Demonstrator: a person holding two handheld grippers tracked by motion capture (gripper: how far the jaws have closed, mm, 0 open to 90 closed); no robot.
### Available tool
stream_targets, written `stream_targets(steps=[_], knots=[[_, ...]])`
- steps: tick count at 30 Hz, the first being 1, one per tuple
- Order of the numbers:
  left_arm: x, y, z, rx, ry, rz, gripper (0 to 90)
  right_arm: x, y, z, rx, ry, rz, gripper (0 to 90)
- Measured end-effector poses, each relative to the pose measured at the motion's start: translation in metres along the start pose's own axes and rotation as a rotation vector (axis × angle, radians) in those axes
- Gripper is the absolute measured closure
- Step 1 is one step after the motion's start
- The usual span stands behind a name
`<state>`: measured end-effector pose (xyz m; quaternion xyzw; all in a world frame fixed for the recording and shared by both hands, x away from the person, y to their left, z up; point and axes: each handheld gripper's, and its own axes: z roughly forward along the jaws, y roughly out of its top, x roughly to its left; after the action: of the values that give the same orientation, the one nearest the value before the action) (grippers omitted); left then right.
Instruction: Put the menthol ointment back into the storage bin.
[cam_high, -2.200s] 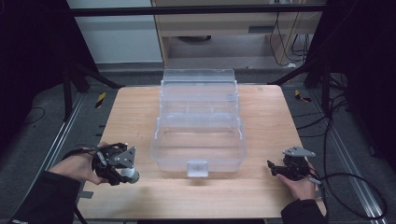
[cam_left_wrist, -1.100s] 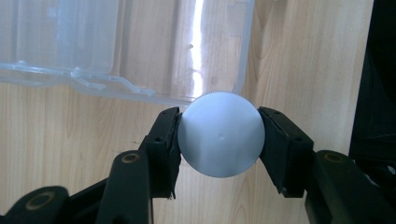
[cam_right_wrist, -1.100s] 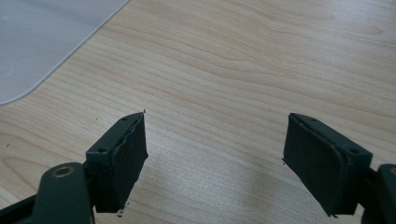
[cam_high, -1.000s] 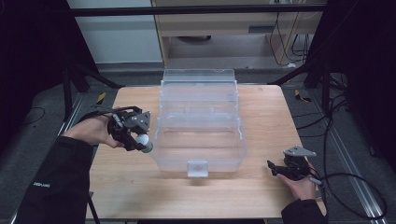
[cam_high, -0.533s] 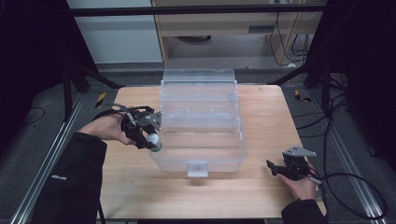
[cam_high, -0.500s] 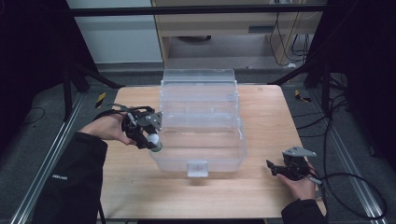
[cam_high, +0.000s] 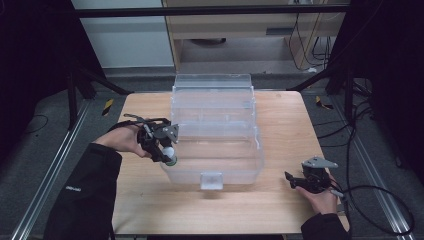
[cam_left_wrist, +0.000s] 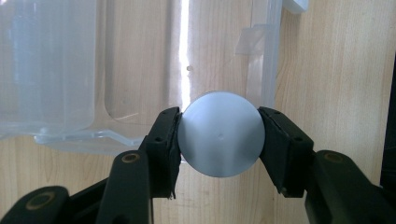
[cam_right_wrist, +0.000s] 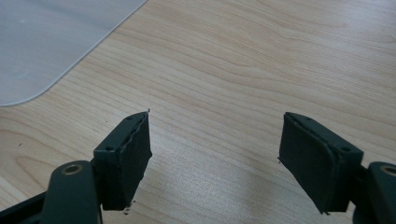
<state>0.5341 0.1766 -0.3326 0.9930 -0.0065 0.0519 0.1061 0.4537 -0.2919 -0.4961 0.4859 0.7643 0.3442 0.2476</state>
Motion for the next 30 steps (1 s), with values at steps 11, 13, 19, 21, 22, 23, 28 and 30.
stream_targets(steps=[11,13,19,21,22,23,28,30], knots=[[0.005,-0.002,0.011,0.005,-0.008,-0.009,50.4,0.001,0.0,0.001,0.007,0.008,-0.01,25.9],[0.005,-0.003,0.013,0.006,-0.014,-0.02,50.4,0.001,0.0,0.002,0.008,0.009,-0.01,25.9],[0.005,-0.006,0.022,0.007,-0.025,-0.024,50.4,0.001,0.0,0.002,0.01,0.012,-0.014,26.1],[0.005,-0.007,0.024,0.007,-0.027,-0.028,50.4,0.001,0.0,0.003,0.008,0.014,-0.014,26.1],[0.006,-0.007,0.025,0.011,-0.025,-0.021,50.4,0.002,0.0,0.002,0.012,0.018,-0.005,26.1],[0.006,-0.007,0.025,0.011,-0.025,-0.021,50.4,0.002,0.0,0.002,0.012,0.018,-0.005,26.1],[0.006,-0.003,0.029,0.012,-0.029,-0.015,50.4,0.002,-0.001,0.003,0.017,0.015,-0.014,25.7],[0.006,-0.003,0.031,0.011,-0.036,-0.014,50.4,0.003,-0.001,0.003,0.018,0.018,-0.01,25.6]])
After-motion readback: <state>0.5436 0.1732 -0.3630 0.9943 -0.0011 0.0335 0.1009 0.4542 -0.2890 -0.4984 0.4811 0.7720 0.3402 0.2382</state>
